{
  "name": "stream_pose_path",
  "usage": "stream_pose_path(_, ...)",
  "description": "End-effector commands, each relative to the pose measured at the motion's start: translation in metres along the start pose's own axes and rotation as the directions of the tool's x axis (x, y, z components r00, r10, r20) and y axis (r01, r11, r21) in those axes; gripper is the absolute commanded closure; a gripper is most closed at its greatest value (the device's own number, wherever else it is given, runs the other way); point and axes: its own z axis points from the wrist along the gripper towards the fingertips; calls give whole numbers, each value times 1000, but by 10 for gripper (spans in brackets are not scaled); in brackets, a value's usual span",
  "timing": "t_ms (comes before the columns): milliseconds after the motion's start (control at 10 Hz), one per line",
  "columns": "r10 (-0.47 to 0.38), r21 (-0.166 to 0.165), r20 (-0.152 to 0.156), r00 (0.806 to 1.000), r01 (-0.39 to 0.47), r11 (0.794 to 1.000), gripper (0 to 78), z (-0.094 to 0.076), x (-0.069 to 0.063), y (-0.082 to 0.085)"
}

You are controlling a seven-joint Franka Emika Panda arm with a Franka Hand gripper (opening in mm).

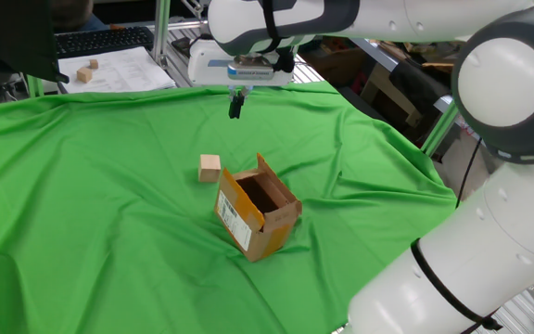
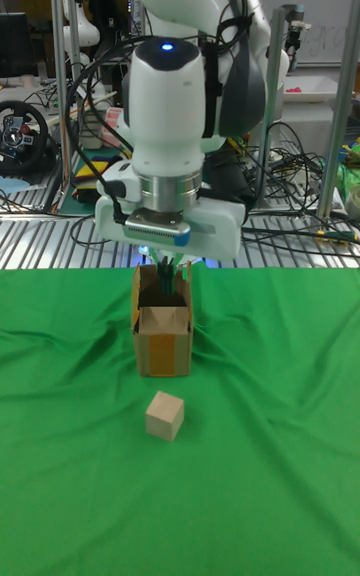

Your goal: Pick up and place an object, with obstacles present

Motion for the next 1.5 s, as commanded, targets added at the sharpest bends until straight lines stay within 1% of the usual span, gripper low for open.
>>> stream_pose_path(100,33,6,-2,999,-33,999,776,5,-24,-4)
stream_pose_path(400,32,2,0,999,-32,999,776,15,-34,0)
stream_pose_path(500,31,2,0,1000,-31,1000,776,16,-34,0)
stream_pose_path(600,38,-4,-1,999,-38,999,776,20,-41,2)
stream_pose_path(700,42,-5,1,999,-42,999,776,23,-43,3)
stream_pose_path(800,42,-7,5,999,-42,999,776,25,-43,3)
stream_pose_path(1100,35,-11,3,999,-35,999,776,25,-43,4)
stream_pose_path(1200,39,-22,14,999,-39,999,776,25,-43,4)
stream_pose_path(1500,84,-21,-1,996,-84,996,776,25,-43,4)
